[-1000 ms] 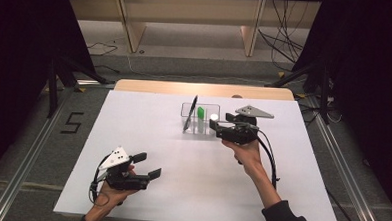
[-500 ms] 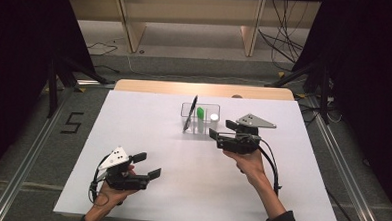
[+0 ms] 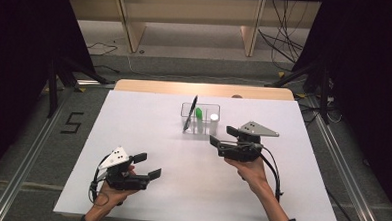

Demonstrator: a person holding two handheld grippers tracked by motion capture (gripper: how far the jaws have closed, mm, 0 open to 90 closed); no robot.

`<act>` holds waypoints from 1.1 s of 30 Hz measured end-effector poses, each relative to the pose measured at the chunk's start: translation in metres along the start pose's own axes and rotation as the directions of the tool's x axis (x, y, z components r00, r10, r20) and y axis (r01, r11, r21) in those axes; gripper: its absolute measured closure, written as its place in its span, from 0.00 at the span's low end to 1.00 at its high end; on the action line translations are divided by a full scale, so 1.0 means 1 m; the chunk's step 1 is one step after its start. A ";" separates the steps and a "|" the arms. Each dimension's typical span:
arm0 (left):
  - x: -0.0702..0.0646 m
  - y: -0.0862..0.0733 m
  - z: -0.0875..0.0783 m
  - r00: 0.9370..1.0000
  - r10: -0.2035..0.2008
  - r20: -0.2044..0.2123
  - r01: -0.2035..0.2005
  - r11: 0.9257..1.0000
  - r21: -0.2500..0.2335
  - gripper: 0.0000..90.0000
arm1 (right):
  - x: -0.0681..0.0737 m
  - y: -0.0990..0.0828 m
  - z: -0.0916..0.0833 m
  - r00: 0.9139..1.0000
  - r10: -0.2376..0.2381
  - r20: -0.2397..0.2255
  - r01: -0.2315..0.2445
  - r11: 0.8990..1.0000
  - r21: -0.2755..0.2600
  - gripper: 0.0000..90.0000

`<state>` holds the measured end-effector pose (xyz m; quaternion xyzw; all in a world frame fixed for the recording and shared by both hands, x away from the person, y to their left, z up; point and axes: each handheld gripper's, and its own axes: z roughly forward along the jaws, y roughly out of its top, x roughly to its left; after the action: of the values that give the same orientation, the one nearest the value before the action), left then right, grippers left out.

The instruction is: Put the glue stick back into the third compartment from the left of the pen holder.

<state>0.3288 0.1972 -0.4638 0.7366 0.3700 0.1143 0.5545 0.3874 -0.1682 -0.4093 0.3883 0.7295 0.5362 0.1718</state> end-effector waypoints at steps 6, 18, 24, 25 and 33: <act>0.000 0.000 0.000 1.000 0.001 0.002 -0.001 1.000 0.003 0.17 | 0.005 -0.008 -0.010 1.000 -0.022 0.006 0.022 1.000 -0.005 0.27; 0.000 0.000 0.001 1.000 -0.005 0.010 0.005 1.000 0.008 0.17 | 0.011 -0.033 -0.039 0.999 -0.054 0.002 0.054 0.998 -0.018 0.26; -0.001 0.000 0.001 1.000 0.004 0.019 -0.004 1.000 0.012 0.17 | 0.013 -0.044 -0.049 0.999 -0.038 -0.008 0.038 0.999 -0.019 0.26; -0.001 0.000 0.001 1.000 0.004 0.020 -0.005 1.000 0.013 0.17 | 0.013 -0.045 -0.050 0.999 -0.035 -0.009 0.034 0.999 -0.018 0.26; -0.001 -0.001 0.002 0.999 0.006 0.031 -0.006 1.000 0.014 0.17 | 0.011 -0.057 -0.059 1.000 -0.022 -0.005 0.022 1.000 -0.007 0.25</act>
<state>0.3286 0.1952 -0.4645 0.7433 0.3599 0.1018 0.5547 0.3193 -0.2048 -0.4378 0.3782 0.7324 0.5378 0.1770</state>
